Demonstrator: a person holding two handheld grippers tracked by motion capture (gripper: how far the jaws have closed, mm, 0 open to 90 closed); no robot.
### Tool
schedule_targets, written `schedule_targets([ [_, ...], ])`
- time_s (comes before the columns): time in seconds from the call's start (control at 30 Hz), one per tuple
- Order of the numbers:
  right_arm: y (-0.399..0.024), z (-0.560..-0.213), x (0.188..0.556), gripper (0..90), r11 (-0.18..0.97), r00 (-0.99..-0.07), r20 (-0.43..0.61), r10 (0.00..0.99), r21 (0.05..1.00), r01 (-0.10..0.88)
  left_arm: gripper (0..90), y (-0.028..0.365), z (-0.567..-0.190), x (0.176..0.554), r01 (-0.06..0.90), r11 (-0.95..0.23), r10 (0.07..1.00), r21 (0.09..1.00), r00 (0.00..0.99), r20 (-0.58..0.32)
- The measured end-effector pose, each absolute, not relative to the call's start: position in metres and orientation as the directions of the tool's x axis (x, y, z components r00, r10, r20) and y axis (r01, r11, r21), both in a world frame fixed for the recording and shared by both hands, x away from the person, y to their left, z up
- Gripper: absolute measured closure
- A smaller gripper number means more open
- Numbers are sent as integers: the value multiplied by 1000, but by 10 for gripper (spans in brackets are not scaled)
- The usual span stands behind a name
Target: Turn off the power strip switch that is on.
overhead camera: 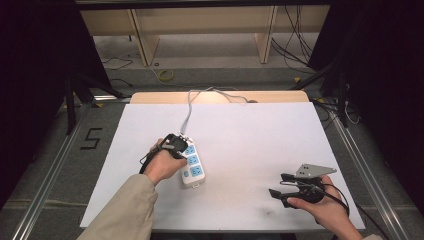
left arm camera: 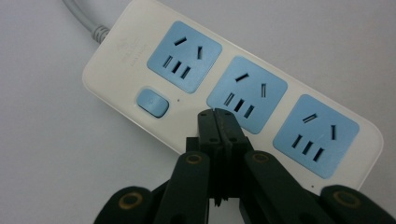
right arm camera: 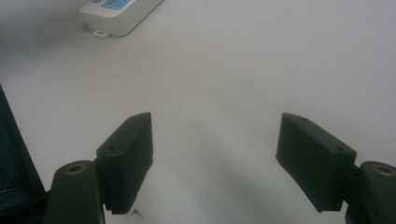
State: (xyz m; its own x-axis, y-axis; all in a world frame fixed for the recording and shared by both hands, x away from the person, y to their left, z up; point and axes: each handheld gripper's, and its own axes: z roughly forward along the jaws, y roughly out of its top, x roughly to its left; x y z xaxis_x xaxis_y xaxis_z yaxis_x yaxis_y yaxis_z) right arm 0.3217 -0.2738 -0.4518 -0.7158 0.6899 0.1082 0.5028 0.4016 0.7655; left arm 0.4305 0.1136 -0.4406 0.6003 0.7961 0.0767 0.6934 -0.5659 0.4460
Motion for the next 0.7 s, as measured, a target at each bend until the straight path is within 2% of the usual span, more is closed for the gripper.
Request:
schedule_targets([
  [0.7, -273, -452, 322, 276, 409, -720, 106, 685, 762, 501, 900, 113, -441, 432, 705, -560, 802, 435, 594, 69],
])
